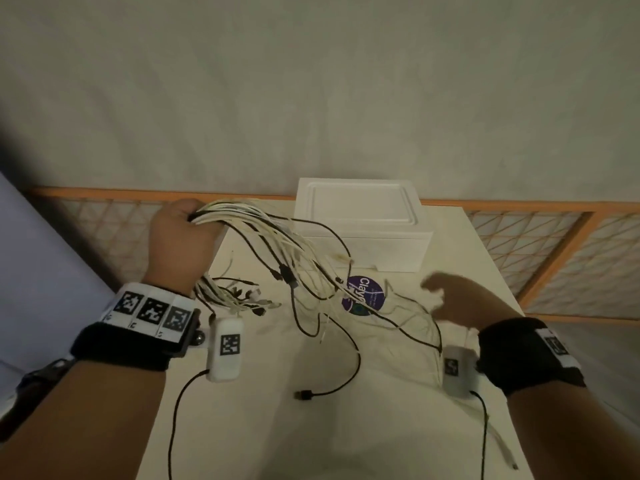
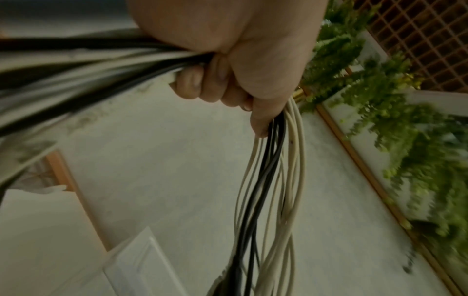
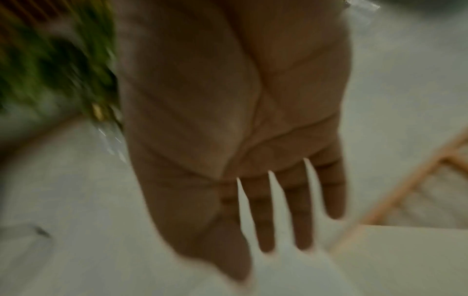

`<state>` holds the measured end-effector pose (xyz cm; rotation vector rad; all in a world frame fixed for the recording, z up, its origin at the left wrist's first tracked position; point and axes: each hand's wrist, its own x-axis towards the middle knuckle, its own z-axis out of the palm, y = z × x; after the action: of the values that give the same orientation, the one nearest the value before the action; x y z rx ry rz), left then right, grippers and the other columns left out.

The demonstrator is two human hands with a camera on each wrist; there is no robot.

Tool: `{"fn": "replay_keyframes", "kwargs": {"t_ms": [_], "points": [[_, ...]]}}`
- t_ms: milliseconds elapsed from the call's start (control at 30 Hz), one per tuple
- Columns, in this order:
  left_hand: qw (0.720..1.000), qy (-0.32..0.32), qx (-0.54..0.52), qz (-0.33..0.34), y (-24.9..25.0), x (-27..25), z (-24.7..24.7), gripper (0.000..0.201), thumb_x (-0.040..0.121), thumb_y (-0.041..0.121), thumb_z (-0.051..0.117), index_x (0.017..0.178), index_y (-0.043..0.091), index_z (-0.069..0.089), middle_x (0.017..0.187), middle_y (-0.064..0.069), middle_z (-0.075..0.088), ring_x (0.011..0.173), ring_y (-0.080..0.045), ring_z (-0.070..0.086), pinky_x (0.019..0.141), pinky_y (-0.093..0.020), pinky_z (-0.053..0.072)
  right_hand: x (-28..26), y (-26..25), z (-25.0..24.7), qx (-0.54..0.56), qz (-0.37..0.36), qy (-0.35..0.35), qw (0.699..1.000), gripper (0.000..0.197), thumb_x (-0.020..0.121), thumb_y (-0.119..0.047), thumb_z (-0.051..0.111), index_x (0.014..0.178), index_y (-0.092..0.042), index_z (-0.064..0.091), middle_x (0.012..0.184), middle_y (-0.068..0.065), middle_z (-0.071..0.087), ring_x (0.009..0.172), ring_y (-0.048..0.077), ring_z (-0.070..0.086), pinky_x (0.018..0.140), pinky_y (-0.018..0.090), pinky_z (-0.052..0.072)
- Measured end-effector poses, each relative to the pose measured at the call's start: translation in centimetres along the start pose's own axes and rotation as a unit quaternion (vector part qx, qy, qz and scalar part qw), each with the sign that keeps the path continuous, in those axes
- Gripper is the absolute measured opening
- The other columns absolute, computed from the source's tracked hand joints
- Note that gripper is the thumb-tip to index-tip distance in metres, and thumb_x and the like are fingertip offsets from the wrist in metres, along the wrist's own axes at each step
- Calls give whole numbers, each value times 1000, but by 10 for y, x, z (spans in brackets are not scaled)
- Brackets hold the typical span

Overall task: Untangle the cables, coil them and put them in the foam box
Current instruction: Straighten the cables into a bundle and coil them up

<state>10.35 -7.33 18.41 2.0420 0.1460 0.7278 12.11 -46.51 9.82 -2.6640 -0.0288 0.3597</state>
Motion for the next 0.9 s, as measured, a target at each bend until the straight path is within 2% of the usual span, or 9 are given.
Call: {"fn": "replay_keyframes", "kwargs": {"t_ms": [100, 200, 333, 467, 567, 633, 700, 800, 900], "points": [[997, -54, 45, 33, 12, -19, 25, 26, 81, 13, 66, 60, 21, 54, 56, 6, 50, 53, -4, 44, 50, -20, 34, -27, -88, -25, 121, -196, 216, 949, 48, 79, -20, 73, 123, -21, 54, 123, -9, 53, 110, 6, 49, 93, 20, 37], [982, -152, 70, 92, 20, -44, 51, 16, 74, 21, 63, 61, 23, 54, 58, 6, 53, 59, -16, 51, 54, -30, 37, -41, -161, -15, 103, -322, 137, 931, 78, 73, -27, 77, 140, -18, 38, 134, -5, 49, 120, 7, 45, 104, 20, 32], [963, -245, 55, 100, 9, -53, 62, 16, 77, 11, 70, 78, 25, 62, 75, 5, 63, 70, -13, 58, 64, -31, 42, -17, -185, 24, -34, -322, 44, 945, 49, 80, -10, 58, 128, -12, 46, 106, 12, 66, 95, 28, 62, 80, 41, 50], [961, -267, 65, 27, -13, -54, 45, 44, 67, 22, 83, 93, 28, 49, 98, 7, 52, 85, -9, 53, 71, -25, 42, -6, -175, 35, -77, -269, 43, 959, 19, 92, -27, 53, 94, -10, 60, 88, 9, 66, 84, 26, 62, 73, 37, 48], [974, -210, 38, -72, -21, -68, 29, 37, 72, 43, 78, 72, 17, 52, 72, 0, 55, 63, -12, 50, 63, -31, 43, -4, -170, 40, -31, -239, 92, 966, 28, 94, -36, 52, 88, -10, 59, 81, 7, 64, 80, 25, 60, 70, 37, 48], [925, -310, -67, -208, -16, -84, 28, 52, 73, 65, 65, 59, 15, 57, 60, -6, 59, 56, -17, 54, 60, -34, 44, -6, -170, 42, -3, -243, 130, 961, 27, 93, -36, 53, 87, -10, 58, 79, 7, 64, 76, 27, 59, 67, 37, 47], [811, -391, -248, -358, -14, -99, 38, 56, 75, 68, 56, 73, 13, 66, 74, -10, 68, 67, -19, 61, 65, -32, 45, -13, -172, 44, 5, -277, 138, 951, 22, 92, -31, 55, 91, -10, 57, 80, 9, 65, 75, 29, 60, 66, 38, 47], [682, -270, -527, -430, -19, -101, 55, 39, 79, 43, 67, 93, 7, 63, 82, -11, 66, 71, -21, 61, 70, -35, 47, -28, -174, 56, -17, -321, 65, 945, 19, 89, -27, 58, 101, -12, 57, 88, 9, 67, 83, 27, 62, 69, 36, 47], [612, -110, -613, -487, -28, -86, 66, 27, 87, 28, 61, 70, 8, 54, 63, -5, 54, 58, -18, 54, 62, -32, 50, -40, -157, 75, -50, -298, 7, 953, 31, 89, -45, 57, 102, -17, 53, 92, 6, 66, 86, 23, 62, 70, 33, 46]]}}
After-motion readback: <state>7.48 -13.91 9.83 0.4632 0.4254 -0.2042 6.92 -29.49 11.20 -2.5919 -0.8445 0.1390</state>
